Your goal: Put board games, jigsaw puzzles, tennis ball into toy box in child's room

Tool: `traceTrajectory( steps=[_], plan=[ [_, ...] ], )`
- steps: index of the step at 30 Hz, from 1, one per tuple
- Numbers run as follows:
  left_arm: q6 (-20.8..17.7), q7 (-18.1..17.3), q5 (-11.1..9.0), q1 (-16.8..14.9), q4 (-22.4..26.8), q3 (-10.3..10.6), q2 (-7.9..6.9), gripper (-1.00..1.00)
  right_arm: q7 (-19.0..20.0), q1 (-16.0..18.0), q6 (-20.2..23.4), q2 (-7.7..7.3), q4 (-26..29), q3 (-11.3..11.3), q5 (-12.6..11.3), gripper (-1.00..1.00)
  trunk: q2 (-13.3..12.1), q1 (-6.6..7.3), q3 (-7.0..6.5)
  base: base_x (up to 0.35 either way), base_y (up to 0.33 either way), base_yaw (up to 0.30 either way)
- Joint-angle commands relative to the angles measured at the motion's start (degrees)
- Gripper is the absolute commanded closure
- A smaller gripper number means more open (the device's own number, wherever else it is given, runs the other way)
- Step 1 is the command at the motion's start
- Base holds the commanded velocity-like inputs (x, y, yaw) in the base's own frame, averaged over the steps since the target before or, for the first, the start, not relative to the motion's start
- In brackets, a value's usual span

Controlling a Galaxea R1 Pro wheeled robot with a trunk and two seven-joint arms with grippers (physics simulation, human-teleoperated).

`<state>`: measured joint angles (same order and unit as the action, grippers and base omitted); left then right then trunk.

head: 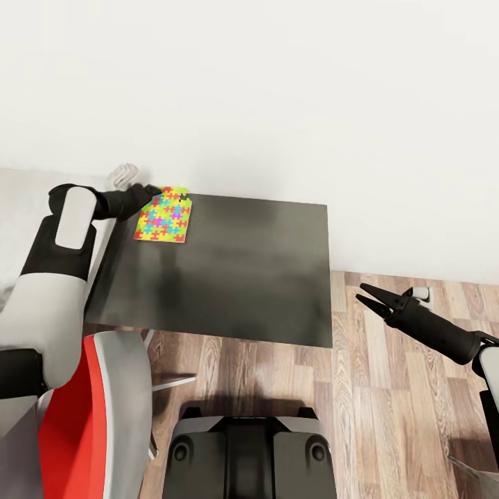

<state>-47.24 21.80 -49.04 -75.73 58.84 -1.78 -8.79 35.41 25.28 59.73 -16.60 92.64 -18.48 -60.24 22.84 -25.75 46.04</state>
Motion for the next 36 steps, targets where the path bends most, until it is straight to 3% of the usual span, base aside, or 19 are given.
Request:
traceTrajectory(
  steps=[1, 11, 36],
  plan=[
    [-0.15, 0.51, -0.59, -0.03, 0.04, -0.03, 0.0, -1.0, 0.37, 0.04, 0.27, 0.0, 0.0, -0.07, 0.3, -1.0, 0.09, -0.03, 0.06, 0.0, 0.0, 0.0],
    [0.13, 0.67, 2.01, 0.11, 0.0, 0.04, 0.47, -1.0, 0.37, 0.04, 0.27, -0.01, 0.0, -0.1, 0.3, -1.0, 0.09, -0.03, 0.06, 0.0, 0.0, 0.0],
    [0.41, 0.65, 2.66, 0.79, -0.41, 0.1, 0.76, -1.0, 0.37, 0.03, 0.27, -0.01, 0.0, -0.15, 0.3, -1.0, 0.09, -0.03, 0.06, 0.0, 0.0, 0.0]
  ],
)
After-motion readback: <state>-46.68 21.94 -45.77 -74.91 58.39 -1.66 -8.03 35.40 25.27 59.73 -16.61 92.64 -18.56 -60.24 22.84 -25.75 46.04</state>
